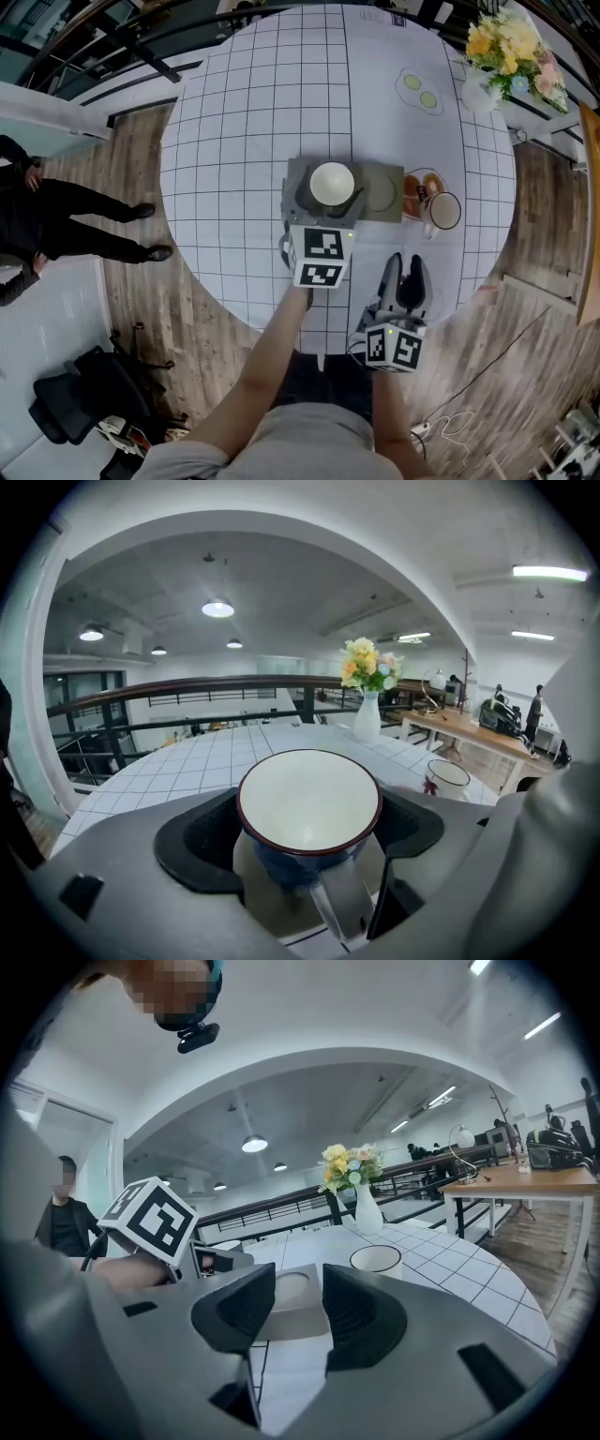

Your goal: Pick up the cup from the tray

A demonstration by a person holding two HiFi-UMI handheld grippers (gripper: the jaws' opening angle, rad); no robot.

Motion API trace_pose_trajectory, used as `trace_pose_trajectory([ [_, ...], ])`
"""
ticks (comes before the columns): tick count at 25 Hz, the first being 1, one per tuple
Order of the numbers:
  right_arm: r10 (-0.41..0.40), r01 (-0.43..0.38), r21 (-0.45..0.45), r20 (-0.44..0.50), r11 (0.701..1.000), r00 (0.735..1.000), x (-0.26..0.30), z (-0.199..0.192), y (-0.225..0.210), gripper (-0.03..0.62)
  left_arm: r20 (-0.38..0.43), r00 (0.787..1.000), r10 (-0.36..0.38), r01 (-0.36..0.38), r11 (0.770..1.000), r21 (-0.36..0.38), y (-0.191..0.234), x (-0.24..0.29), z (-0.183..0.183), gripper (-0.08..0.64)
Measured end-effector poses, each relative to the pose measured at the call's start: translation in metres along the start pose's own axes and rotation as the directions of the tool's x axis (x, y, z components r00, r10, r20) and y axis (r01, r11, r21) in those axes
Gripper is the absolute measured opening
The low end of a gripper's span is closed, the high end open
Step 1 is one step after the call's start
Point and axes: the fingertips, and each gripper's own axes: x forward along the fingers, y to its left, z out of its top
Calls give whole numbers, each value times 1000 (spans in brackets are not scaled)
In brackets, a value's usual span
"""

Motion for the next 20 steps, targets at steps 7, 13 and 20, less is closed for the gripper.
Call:
trace_pose_trajectory([
  [7, -8, 8, 1, -9, 1000, 1000, 5, -2, -6, 146, -26, 1000, 8, -8, 1000, 19, -1, 2, -6, 403],
  [13, -10, 10, 6, -23, 1000, 1000, 6, -7, -9, 145, -9, 1000, -4, 4, 1000, 23, -2, 2, -7, 402],
  [20, -12, 13, 23, -33, 1000, 999, 8, -12, -11, 145, 34, 999, -4, 4, 1000, 24, 2, -5, -3, 402],
])
